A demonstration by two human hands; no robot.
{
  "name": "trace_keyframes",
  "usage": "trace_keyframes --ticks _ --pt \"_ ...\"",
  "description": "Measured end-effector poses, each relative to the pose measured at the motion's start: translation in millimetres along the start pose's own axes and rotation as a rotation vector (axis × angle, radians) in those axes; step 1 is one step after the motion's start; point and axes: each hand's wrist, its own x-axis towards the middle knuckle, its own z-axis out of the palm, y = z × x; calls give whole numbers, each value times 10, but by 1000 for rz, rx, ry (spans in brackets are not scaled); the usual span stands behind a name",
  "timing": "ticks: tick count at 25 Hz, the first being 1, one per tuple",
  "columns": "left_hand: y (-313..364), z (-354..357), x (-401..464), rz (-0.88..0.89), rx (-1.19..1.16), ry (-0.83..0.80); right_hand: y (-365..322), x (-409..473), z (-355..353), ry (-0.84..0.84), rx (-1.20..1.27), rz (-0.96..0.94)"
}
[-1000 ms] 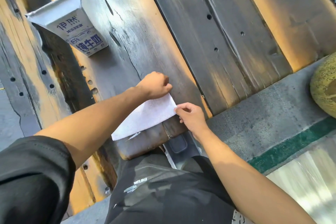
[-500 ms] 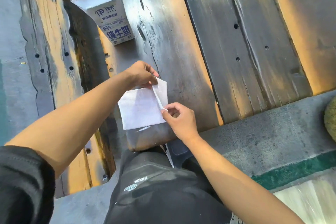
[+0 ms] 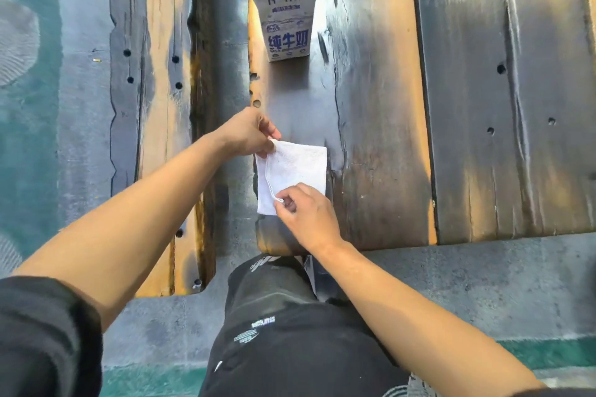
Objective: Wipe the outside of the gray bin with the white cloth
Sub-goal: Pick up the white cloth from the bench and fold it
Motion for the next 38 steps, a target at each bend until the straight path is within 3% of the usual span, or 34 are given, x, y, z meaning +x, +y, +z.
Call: trace_keyframes --ticks 5,9,11,15,19,23,26,30,38 --pt "-189 38 -14 -22 75 55 -17 -21 176 -131 -146 -41" --pt "-205 155 -50 106 313 129 23 -22 210 -200 -144 -1" --pt "-266 236 -55 102 316 205 66 -12 161 -94 -137 72" --pt "-481 558 -242 -80 26 520 223 38 -35 209 -172 243" --pt "-654 893 -460 -275 -119 395 304 122 -126 150 -49 476" --pt "-700 1051 -566 -308 -120 429 293 165 -106 112 27 565" --pt "-671 1127 -612 -363 -173 476 260 183 -79 109 233 694" --pt "-683 1140 -662 -465 -322 415 273 138 -81 67 392 724" --pt "-541 1419 -1050 -302 -826 141 356 -365 -283 22 769 691"
